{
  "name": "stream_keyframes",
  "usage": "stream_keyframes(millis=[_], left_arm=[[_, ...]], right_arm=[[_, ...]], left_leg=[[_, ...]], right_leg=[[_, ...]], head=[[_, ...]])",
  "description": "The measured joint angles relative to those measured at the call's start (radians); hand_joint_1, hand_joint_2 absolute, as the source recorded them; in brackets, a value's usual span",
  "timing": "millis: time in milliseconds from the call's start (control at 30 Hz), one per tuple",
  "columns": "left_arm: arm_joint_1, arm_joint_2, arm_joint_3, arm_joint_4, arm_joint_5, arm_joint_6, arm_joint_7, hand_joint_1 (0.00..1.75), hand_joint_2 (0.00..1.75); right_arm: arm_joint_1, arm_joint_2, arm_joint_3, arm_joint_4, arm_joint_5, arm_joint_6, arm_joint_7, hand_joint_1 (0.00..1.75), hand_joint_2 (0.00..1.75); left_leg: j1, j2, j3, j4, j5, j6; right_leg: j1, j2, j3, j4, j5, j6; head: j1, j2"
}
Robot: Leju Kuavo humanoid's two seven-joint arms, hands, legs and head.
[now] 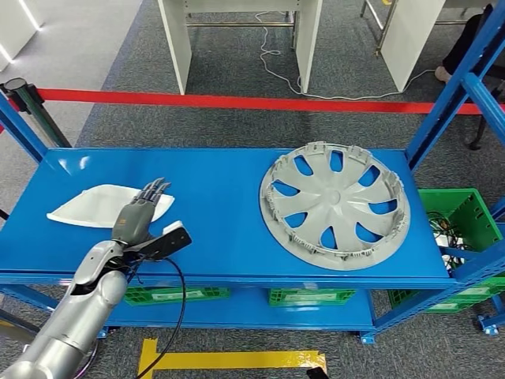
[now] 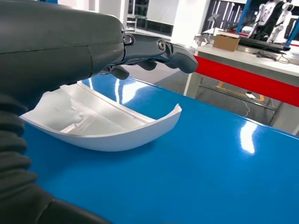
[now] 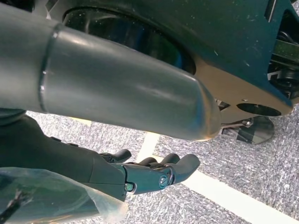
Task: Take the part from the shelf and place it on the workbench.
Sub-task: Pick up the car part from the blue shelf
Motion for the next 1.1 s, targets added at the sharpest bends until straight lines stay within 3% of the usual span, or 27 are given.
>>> stream_keyframes(millis=[400, 667, 1100], left_arm=[[0.001, 0.000, 0.000, 0.023, -0.083, 0.061, 0.021, 0.00, 1.75], [0.001, 0.002, 0.001, 0.024, -0.206, 0.114, 0.082, 0.00, 1.75], [0.002, 0.021, 0.035, 0.026, -0.246, 0.090, 0.171, 0.00, 1.75]], right_arm=[[0.000, -0.005, 0.000, 0.000, 0.009, -0.007, 0.005, 0.00, 0.00], [0.001, -0.005, 0.000, 0.000, 0.016, -0.012, 0.005, 0.00, 0.00], [0.005, -0.012, -0.004, 0.000, 0.019, 0.001, 0.002, 0.00, 0.00]], left_leg=[[0.000, 0.000, 0.000, 0.000, 0.000, 0.000], [0.000, 0.000, 0.000, 0.000, 0.000, 0.000], [0.000, 0.000, 0.000, 0.000, 0.000, 0.000]], right_leg=[[0.000, 0.000, 0.000, 0.000, 0.000, 0.000], [0.000, 0.000, 0.000, 0.000, 0.000, 0.000], [0.000, 0.000, 0.000, 0.000, 0.000, 0.000]], head=[[0.000, 0.000], [0.000, 0.000], [0.000, 0.000]])
